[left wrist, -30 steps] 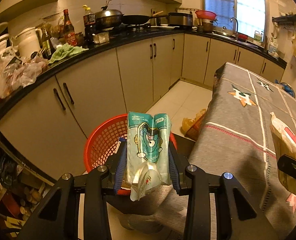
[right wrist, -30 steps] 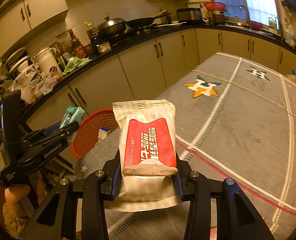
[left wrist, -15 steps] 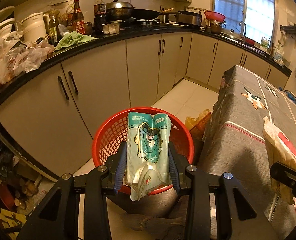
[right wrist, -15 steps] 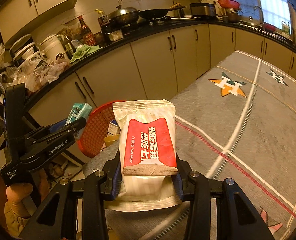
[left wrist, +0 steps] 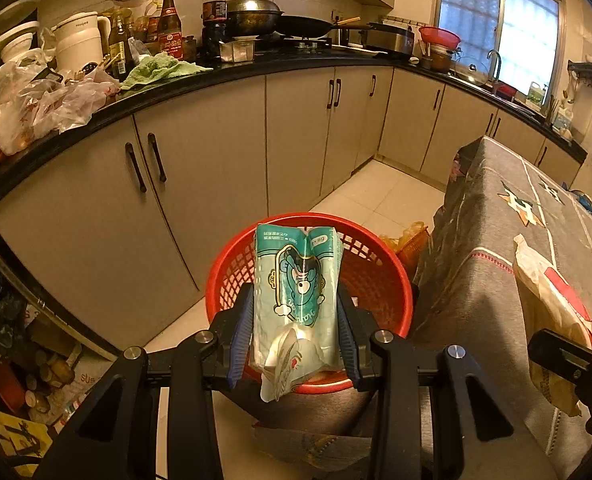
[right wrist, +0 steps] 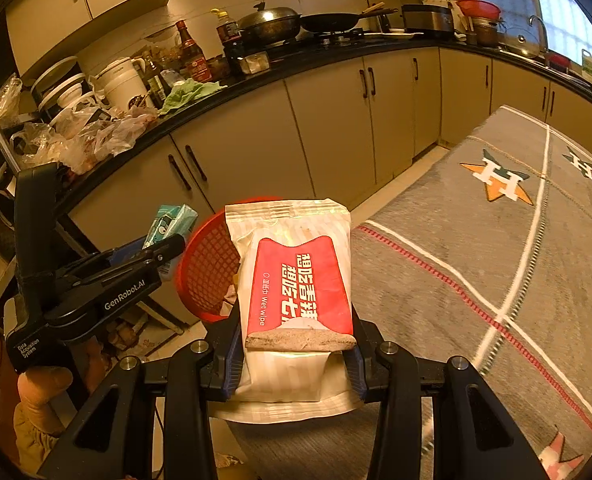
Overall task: Collect trash
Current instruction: 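Carry the wet-wipe pack and tissue pack over to the red basket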
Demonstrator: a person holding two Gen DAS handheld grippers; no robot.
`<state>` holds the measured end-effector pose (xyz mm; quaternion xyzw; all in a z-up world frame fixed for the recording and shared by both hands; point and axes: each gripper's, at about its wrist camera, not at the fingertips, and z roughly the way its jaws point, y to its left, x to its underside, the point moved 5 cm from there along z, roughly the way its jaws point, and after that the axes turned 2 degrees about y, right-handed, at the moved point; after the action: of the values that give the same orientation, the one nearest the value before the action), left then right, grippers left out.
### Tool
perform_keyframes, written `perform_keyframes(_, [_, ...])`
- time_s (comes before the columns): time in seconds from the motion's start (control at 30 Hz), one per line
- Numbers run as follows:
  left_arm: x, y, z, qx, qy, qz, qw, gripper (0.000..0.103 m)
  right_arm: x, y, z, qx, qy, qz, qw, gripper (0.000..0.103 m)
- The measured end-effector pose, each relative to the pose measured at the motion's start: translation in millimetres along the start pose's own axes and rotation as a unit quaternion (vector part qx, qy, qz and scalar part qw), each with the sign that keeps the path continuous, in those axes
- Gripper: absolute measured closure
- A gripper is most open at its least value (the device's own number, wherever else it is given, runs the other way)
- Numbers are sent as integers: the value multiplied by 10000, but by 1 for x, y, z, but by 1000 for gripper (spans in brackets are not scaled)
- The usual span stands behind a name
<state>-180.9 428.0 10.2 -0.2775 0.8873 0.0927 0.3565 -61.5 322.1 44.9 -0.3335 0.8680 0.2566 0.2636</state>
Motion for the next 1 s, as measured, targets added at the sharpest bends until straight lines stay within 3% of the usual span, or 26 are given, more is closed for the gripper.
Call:
perform_keyframes(0.33, [-12,18,-2,-204,-57,248,9995,66,-6,13,17,-266,-36,58,9996,57])
perform_keyframes(0.57, [-30,29,12,170,66,262,9995,66,-12,18,29,-410,19,51,9991,57])
perform_keyframes(0.7, [-45,33,20,122,1,308,9995,66,-25,18,35,-461,-40,90,9989,57])
perform_keyframes(1.0, [-56,28,28,72,-103,407,9991,65,-65,29,67,-1230,-71,357,9917,57])
